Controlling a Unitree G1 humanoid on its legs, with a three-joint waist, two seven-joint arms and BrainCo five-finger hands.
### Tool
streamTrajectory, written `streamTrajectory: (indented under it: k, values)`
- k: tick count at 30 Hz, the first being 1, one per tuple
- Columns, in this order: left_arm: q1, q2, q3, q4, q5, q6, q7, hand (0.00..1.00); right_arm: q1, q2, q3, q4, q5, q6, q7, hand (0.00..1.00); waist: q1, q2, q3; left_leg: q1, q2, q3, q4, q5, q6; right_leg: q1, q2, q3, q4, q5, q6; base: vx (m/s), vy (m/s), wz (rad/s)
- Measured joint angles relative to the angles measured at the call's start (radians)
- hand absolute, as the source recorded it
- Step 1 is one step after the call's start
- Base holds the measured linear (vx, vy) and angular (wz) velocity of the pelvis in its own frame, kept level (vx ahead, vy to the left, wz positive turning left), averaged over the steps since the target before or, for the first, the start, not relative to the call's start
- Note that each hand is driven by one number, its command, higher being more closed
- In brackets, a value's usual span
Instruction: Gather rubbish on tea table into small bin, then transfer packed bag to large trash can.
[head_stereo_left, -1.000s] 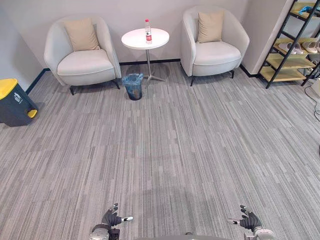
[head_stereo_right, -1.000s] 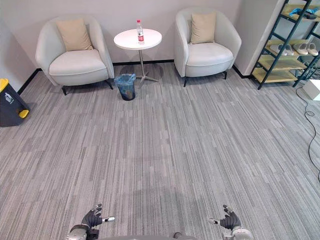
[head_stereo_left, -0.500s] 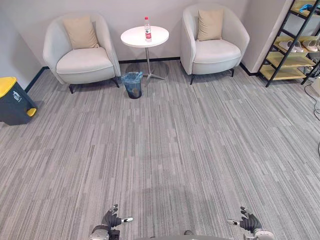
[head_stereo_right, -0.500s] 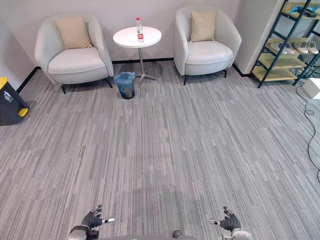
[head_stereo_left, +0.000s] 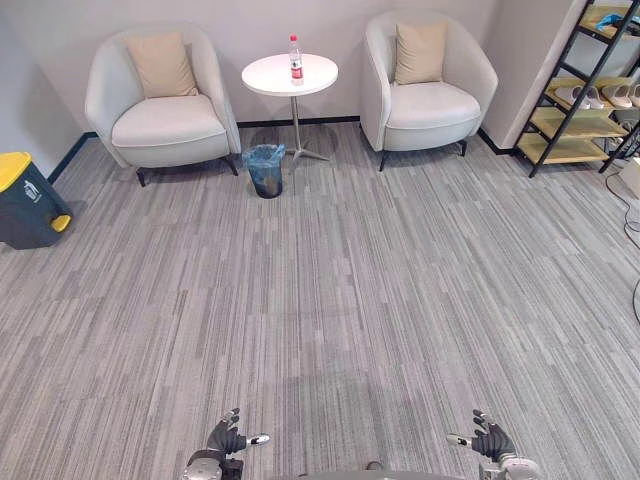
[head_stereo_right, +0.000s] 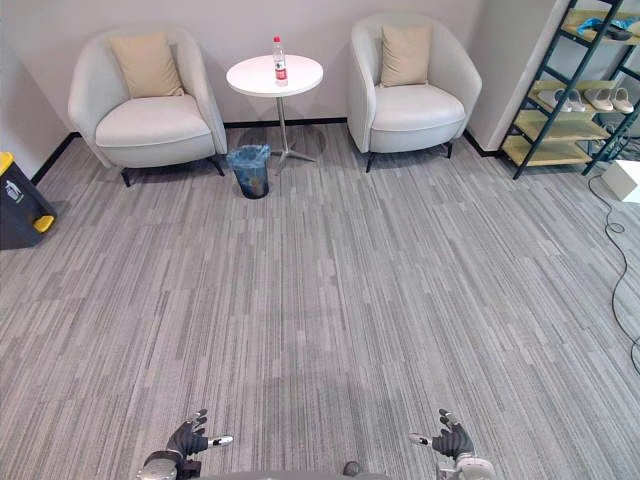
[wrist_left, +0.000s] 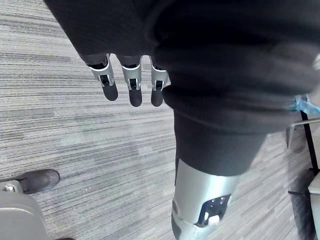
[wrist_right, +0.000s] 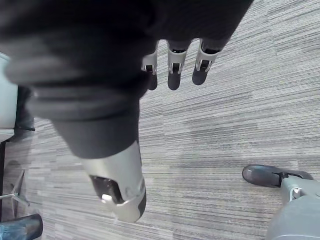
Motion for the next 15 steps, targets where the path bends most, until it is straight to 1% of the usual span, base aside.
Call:
streamTrajectory:
  k: [5, 7, 8, 9, 10, 11, 12, 13, 14, 15]
  values:
    - [-0.008, 0.0, 0.0, -0.002, 0.0, 0.0, 0.003, 0.0, -0.027, 0.0, 0.0, 0.0, 0.002, 0.001, 0.0, 0.0, 0.001, -0.001, 0.001, -0.022, 0.001, 0.026, 0.003, -0.008, 0.006, -0.03, 0.002, 0.028, 0.005, -0.002, 0.003, 0.04, 0.006, -0.18]
    - [-0.015, 0.0, 0.0, -0.004, -0.001, 0.0, 0.015, 0.0, -0.044, 0.0, 0.0, 0.0, 0.008, 0.001, -0.001, 0.0, 0.008, 0.002, 0.003, -0.039, 0.006, 0.052, 0.035, -0.037, 0.009, -0.056, 0.005, 0.055, 0.036, -0.018, 0.017, 0.07, 0.036, -0.34]
    - [-0.017, 0.0, 0.0, -0.004, -0.001, 0.0, 0.015, 0.0, -0.054, 0.0, 0.0, 0.0, 0.008, 0.001, -0.002, 0.0, 0.012, 0.003, 0.004, -0.042, 0.007, 0.058, 0.049, -0.049, 0.012, -0.063, 0.006, 0.061, 0.052, -0.029, 0.016, 0.08, 0.053, -0.39]
    - [-0.019, -0.001, 0.0, -0.006, -0.001, 0.0, 0.015, 0.0, -0.058, 0.0, 0.0, 0.0, 0.008, 0.001, -0.002, 0.0, 0.024, 0.008, 0.007, -0.045, 0.011, 0.07, 0.078, -0.074, 0.015, -0.087, 0.008, 0.078, 0.109, -0.061, 0.021, 0.07, 0.049, -0.31]
    - [-0.019, -0.002, 0.0, -0.019, -0.003, 0.0, 0.016, 0.0, -0.061, 0.001, 0.0, 0.0, 0.008, 0.001, -0.003, 0.0, 0.024, 0.011, 0.01, -0.052, 0.01, 0.076, 0.113, -0.101, 0.021, -0.119, 0.005, 0.082, 0.195, -0.109, 0.029, 0.08, 0.046, -0.24]
    - [-0.019, -0.003, -0.001, -0.027, -0.003, -0.001, 0.016, 0.0, -0.067, 0.002, 0.0, 0.0, 0.008, 0.001, -0.003, 0.0, 0.024, 0.011, 0.01, -0.058, 0.008, 0.077, 0.131, -0.114, 0.025, -0.141, 0.001, 0.08, 0.246, -0.136, 0.038, 0.08, 0.07, -0.09]
    - [-0.028, -0.002, -0.009, -0.033, -0.004, -0.001, 0.018, 0.0, -0.072, 0.006, 0.001, 0.0, 0.008, 0.001, -0.003, 0.0, 0.025, 0.011, 0.027, -0.056, -0.003, 0.082, 0.167, -0.144, 0.035, -0.216, -0.019, 0.069, 0.441, -0.203, 0.095, 0.06, 0.068, -0.02]
    - [-0.031, -0.002, -0.012, -0.034, -0.007, -0.001, 0.018, 0.0, -0.075, 0.009, 0.004, 0.0, 0.008, 0.001, -0.003, 0.0, 0.024, 0.011, 0.034, -0.054, -0.008, 0.083, 0.173, -0.15, 0.038, -0.244, -0.026, 0.062, 0.51, -0.213, 0.112, 0.04, 0.078, -0.01]
    - [-0.033, 0.001, -0.022, -0.034, -0.013, -0.002, 0.019, 0.0, -0.077, 0.011, 0.016, 0.0, 0.008, 0.001, -0.003, 0.0, 0.024, 0.009, 0.04, -0.047, -0.014, 0.083, 0.175, -0.156, 0.043, -0.27, -0.035, 0.052, 0.577, -0.217, 0.118, 0.06, 0.067, 0.04]
    - [-0.037, 0.002, -0.029, -0.035, -0.022, -0.002, 0.02, 0.0, -0.077, 0.013, 0.036, 0.0, 0.008, 0.001, -0.003, 0.0, 0.023, 0.005, 0.055, -0.016, -0.024, 0.08, 0.174, -0.168, 0.053, -0.318, -0.059, 0.02, 0.711, -0.216, 0.122, 0.13, 0.073, 0.1]
